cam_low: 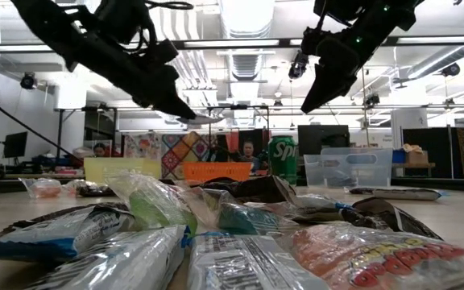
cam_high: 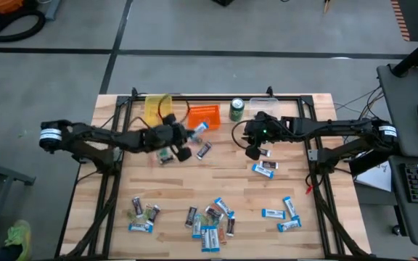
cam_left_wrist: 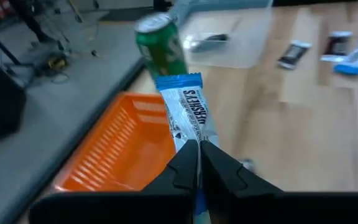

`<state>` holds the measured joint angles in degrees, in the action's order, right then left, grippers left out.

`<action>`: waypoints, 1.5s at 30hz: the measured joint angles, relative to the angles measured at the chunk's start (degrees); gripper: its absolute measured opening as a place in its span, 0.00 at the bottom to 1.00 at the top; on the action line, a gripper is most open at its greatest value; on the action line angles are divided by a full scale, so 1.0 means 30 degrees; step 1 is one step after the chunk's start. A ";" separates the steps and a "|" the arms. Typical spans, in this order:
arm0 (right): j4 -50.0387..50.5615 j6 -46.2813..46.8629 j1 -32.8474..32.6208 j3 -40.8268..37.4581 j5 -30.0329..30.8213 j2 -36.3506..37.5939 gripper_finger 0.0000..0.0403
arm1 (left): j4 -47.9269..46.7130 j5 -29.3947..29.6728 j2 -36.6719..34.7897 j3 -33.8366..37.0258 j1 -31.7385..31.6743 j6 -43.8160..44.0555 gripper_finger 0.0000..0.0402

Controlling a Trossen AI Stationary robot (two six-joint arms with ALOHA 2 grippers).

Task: Organize candy in baskets
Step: Put the white chocolate into the orange bin

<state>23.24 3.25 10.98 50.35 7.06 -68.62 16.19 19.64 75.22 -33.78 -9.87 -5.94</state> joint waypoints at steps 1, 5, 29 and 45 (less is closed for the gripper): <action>0.0000 0.0005 0.0001 0.0000 -0.0005 0.0000 0.16 | -0.0167 -0.0674 -0.0041 -0.0278 -0.0730 -0.0694 0.00; 0.0000 -0.0028 0.0001 0.0000 0.0048 0.0000 0.16 | -0.3128 -0.4154 0.0327 -0.1885 -0.3590 -0.4273 0.00; 0.0003 0.0051 0.0003 -0.0342 0.0163 -0.0007 0.16 | -0.7033 -1.0233 0.8219 -0.8385 -0.8651 -1.0867 0.00; -0.0007 0.0437 0.0003 -0.0357 0.0156 -0.0015 0.16 | -0.6620 -0.9195 0.8392 -0.8407 -0.8728 -0.9851 0.11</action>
<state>23.22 4.56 10.98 49.28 7.53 -68.66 -3.67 -7.94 100.39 -59.00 -36.05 -35.49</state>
